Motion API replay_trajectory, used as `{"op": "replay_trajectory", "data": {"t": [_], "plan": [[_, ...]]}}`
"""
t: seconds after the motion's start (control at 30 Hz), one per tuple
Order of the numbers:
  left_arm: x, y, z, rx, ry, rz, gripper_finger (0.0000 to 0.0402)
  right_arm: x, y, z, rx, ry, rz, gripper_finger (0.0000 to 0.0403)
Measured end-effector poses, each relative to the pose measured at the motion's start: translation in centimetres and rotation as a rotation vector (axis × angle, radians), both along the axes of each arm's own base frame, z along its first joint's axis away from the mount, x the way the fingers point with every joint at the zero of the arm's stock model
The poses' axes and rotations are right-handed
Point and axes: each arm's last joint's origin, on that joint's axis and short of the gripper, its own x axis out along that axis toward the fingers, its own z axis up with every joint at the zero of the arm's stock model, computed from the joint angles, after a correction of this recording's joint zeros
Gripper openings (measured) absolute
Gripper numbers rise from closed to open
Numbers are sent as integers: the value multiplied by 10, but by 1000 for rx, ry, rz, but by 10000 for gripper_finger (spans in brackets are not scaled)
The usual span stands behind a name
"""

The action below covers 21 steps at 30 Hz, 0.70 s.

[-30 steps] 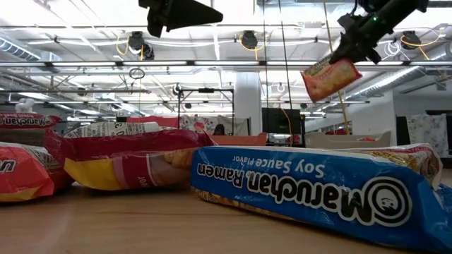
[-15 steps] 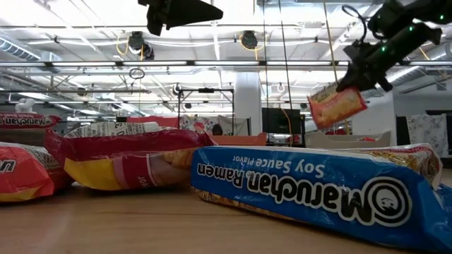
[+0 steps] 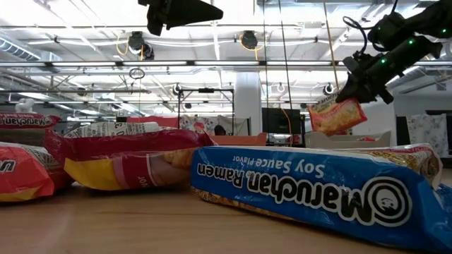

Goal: Sort Maruchan noodles
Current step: Put the top orange noodle pack into the gray bin

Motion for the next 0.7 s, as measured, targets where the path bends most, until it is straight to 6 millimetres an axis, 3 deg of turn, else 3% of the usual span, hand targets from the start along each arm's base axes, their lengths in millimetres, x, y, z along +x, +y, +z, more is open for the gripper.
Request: {"op": "replay_trajectory", "data": {"t": [0.47,0.7], "plan": [[-1,-5,6,-14,-57,-41,296,7,-2,-7,-13,116,-25,189],[-2,-7,7,-8,-64,-49,296,9,-2,-10,-25,165,-13,201]]}}
